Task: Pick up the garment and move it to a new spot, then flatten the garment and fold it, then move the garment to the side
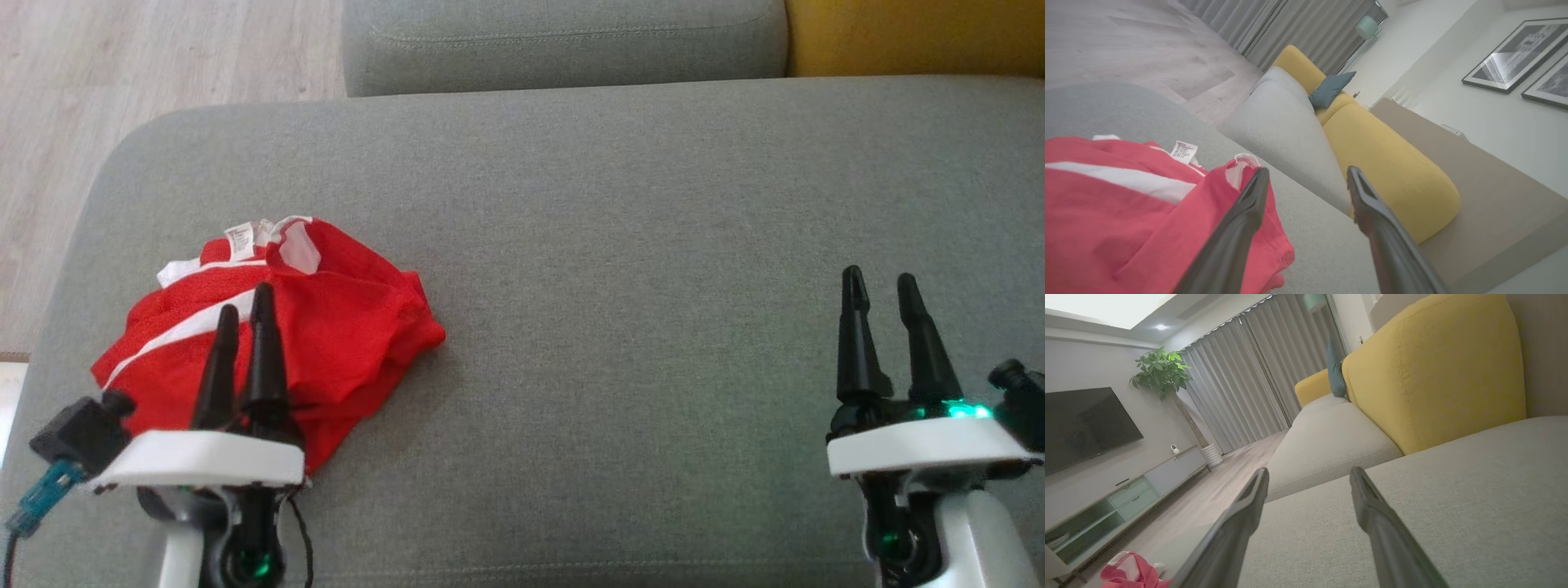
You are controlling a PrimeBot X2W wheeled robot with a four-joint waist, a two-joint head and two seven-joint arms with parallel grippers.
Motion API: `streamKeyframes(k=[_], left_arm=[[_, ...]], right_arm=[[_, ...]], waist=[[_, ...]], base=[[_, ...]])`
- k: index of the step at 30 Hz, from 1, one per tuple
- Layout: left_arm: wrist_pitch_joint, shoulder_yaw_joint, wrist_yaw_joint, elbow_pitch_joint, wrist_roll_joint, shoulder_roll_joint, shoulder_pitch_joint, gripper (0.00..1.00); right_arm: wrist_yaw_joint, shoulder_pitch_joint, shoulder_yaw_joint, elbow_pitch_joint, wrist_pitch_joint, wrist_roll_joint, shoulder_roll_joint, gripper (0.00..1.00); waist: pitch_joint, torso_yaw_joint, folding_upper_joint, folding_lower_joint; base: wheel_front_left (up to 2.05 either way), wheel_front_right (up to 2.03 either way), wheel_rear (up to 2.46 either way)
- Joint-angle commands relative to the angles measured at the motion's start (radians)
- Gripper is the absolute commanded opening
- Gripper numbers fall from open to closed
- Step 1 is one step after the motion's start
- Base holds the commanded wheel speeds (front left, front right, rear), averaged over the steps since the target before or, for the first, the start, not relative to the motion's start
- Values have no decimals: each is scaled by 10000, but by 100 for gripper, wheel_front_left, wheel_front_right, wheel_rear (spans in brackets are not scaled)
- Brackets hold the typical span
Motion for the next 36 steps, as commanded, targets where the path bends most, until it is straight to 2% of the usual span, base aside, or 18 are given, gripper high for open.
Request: streamKeyframes(k=[1,9,14,17,27,36], left_arm=[[-126,72,79,-485,438,146,-474,100],[-364,-576,243,-620,2535,157,-503,100],[-542,-984,594,-832,3667,264,-525,100],[-602,-1138,721,-885,3981,335,-525,100],[-899,-2208,1533,-807,5621,928,-585,100],[-1166,-3149,2507,-1121,6627,1407,-930,100]], right_arm=[[31,-377,207,-423,-167,-392,-76,100],[32,-356,230,-494,-403,-1598,-82,100],[34,-301,264,-695,-580,-2378,-86,100],[34,-275,310,-732,-639,-2645,-88,100],[36,-134,579,-749,-935,-3960,-95,100],[38,-209,894,-1219,-1199,-5112,-102,100]], waist=[[1,9,0,-1],[-4,47,0,-1],[-36,95,0,-1],[-46,102,0,-1],[-81,108,0,-1],[32,66,0,-1]], base=[[0,0,0],[0,0,0],[0,0,0],[0,0,0],[0,0,0],[0,0,0]])
